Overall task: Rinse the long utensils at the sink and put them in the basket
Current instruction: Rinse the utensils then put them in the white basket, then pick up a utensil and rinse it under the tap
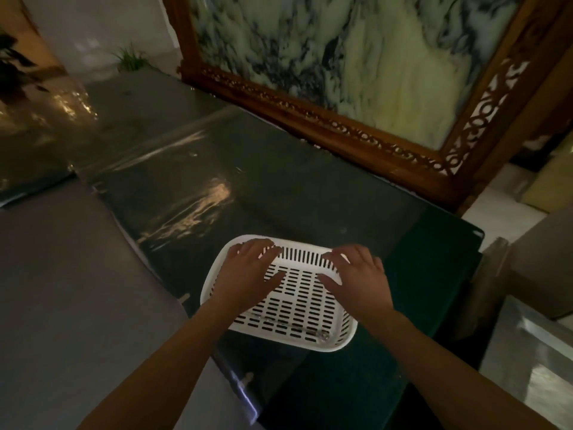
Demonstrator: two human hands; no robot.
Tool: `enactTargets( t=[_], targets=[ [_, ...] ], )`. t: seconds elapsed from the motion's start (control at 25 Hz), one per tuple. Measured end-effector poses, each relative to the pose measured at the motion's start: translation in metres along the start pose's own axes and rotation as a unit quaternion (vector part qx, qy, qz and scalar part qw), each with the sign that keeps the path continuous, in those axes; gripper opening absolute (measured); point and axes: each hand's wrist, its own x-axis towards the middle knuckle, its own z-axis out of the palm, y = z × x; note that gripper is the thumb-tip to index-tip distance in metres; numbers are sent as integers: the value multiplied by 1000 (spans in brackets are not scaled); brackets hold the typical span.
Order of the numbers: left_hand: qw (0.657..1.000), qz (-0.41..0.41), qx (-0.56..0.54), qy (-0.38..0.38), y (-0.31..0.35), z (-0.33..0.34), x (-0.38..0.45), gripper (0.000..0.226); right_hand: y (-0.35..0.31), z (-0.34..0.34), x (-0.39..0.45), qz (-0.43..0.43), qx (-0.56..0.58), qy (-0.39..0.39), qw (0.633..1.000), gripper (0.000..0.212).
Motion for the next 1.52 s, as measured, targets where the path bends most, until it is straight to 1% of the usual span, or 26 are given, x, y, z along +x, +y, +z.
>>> enactTargets(
  t=[0.16, 0.28, 0.48, 0.76, 0.92, 1.12, 1.36, 1.52],
  targets=[
    [997, 40, 21, 62, 42, -48, 2, 57, 11, -66, -19, -18, -30, 62, 997, 45],
    [991, 69, 39, 112, 78, -79, 4, 60, 27, -115, -41, -10, -63, 105, 992, 47],
    [974, 132, 30, 180, 159, -116, 2, 58, 69, -188, -95, 19, -95, 167, 981, 48],
    [947, 221, -19, 233, 279, -140, -5, 55, 128, -263, -186, 90, -140, 218, 962, 48],
    [928, 273, -52, 247, 353, -145, -13, 53, 165, -300, -250, 140, -169, 228, 949, 48],
    [910, 333, -87, 232, 440, -148, -33, 53, 196, -337, -328, 201, -196, 237, 930, 47],
    [883, 394, -124, 224, 527, -141, -62, 55, 225, -365, -416, 261, -218, 240, 909, 50],
    [871, 425, -133, 207, 588, -129, -79, 54, 252, -380, -477, 304, -229, 235, 894, 50]
  ],
)
